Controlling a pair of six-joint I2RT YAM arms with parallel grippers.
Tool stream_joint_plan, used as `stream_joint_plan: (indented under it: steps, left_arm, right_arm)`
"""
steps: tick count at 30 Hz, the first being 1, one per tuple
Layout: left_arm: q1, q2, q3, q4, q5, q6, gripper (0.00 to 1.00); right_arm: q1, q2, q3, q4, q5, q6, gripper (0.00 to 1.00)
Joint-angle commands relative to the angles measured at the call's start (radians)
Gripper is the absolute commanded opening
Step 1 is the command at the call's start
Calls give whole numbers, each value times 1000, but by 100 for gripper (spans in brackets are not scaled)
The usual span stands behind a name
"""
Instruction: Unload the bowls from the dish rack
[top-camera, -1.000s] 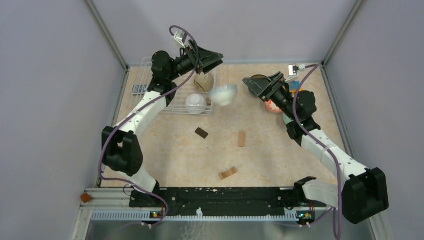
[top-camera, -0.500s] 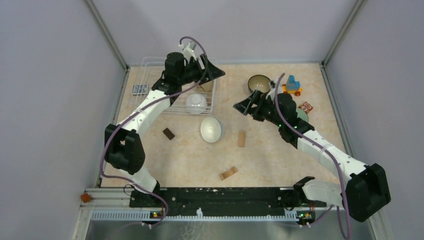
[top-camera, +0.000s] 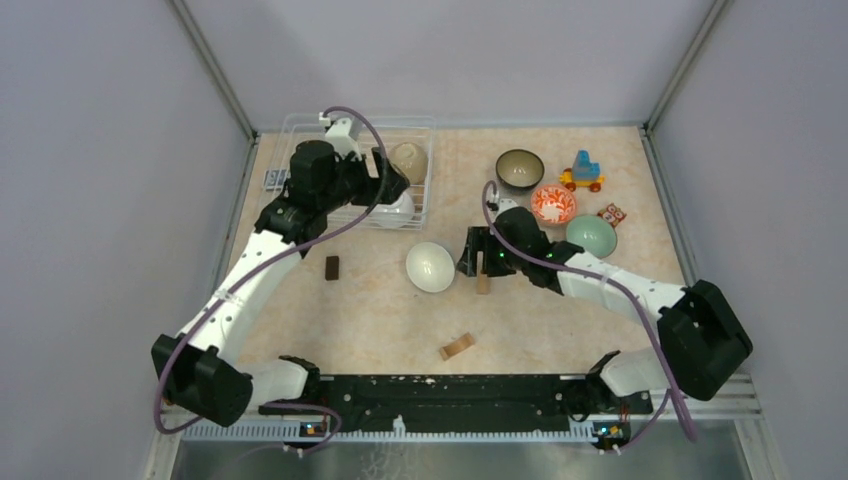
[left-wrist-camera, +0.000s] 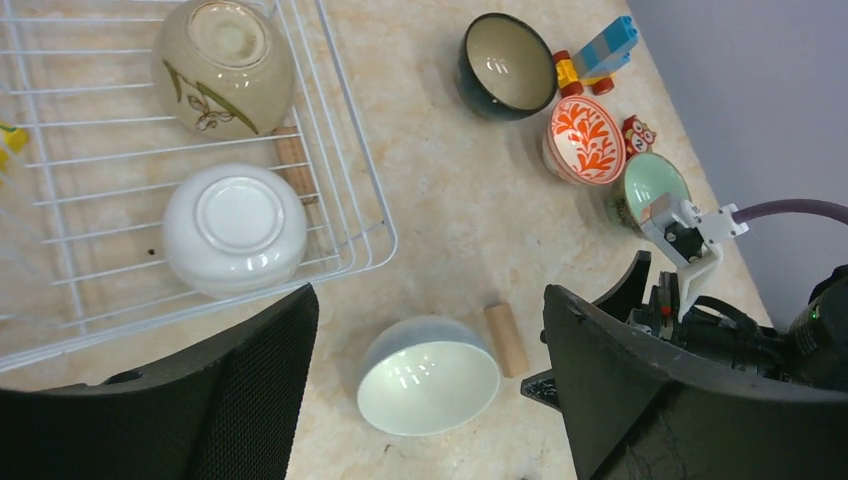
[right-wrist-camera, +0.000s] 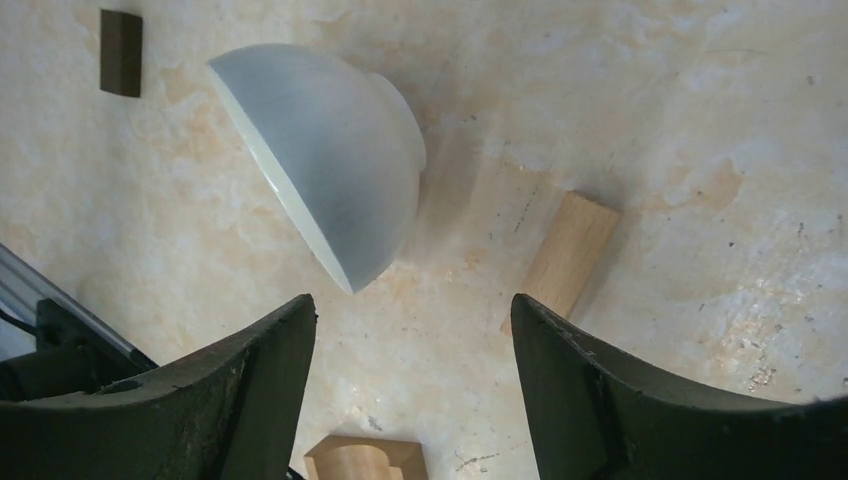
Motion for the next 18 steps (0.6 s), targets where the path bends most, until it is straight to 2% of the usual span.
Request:
stream_joint_plan:
  steps: [1, 5, 11, 15, 18]
  left_arm:
    - [1, -54, -65, -37, -62, 71, 88]
    - [0, -77, -84, -24, -72, 76, 90]
    - [-1, -68, -83, -16, -50, 84, 91]
    - [0, -67, -92, -17, -41, 93, 92]
    - [0, -74, -96, -28, -64, 102, 92]
  right_arm:
    - [41, 43, 70, 13, 11, -71, 71]
    - [45, 73, 61, 31, 3, -89, 70]
    - [50, 125, 96, 30, 19, -110, 60]
    - [55, 178, 146, 12, 51, -133, 59]
    - [56, 216, 188, 4, 60, -151, 54]
